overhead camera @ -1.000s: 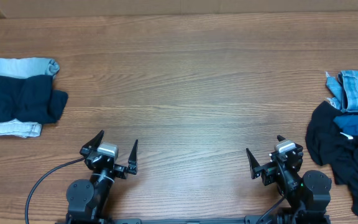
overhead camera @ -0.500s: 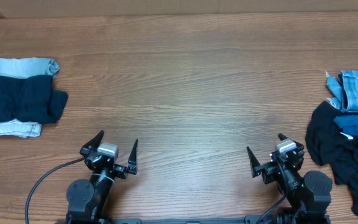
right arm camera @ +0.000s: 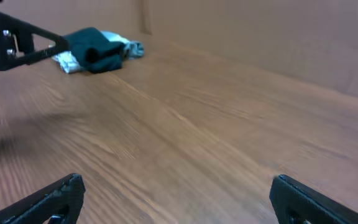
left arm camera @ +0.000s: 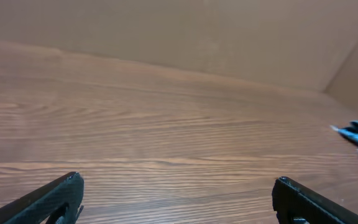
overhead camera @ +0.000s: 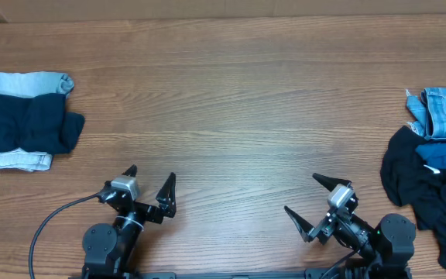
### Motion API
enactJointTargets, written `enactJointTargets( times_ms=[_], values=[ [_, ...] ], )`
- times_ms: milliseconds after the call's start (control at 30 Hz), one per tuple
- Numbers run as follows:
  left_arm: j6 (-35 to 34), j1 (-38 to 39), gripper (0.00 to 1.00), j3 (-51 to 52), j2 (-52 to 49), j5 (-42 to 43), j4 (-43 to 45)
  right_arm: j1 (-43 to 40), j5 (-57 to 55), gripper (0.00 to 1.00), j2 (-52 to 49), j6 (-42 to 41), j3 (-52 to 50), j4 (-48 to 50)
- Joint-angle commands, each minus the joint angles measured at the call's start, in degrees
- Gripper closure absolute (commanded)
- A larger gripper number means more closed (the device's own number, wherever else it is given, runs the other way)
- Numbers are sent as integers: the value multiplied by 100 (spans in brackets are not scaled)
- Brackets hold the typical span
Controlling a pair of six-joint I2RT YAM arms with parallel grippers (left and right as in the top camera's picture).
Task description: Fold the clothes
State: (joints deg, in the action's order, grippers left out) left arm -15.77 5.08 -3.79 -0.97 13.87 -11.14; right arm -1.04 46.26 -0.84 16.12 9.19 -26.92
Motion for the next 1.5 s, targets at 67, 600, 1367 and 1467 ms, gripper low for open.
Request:
enactJointTargets(
  times_ms=[67, 600, 1367, 1467],
  values=[
    [-507, 31, 0, 20, 24, 892, 402, 24, -632, 0, 66, -1847, -15, 704],
    [79, 31, 0, -3956, -3394, -197, -1919, 24, -861, 0, -3864, -2771, 3021, -256],
    [319, 555, 0, -7497, -6282, 704, -4352, -1633, -4763, 0, -6931, -4199, 6190, -3783],
    [341, 555, 0, -7519, -6277, 1005, -4341, -2693, -4725, 0, -7379, -4597, 6153, -3901]
  ],
)
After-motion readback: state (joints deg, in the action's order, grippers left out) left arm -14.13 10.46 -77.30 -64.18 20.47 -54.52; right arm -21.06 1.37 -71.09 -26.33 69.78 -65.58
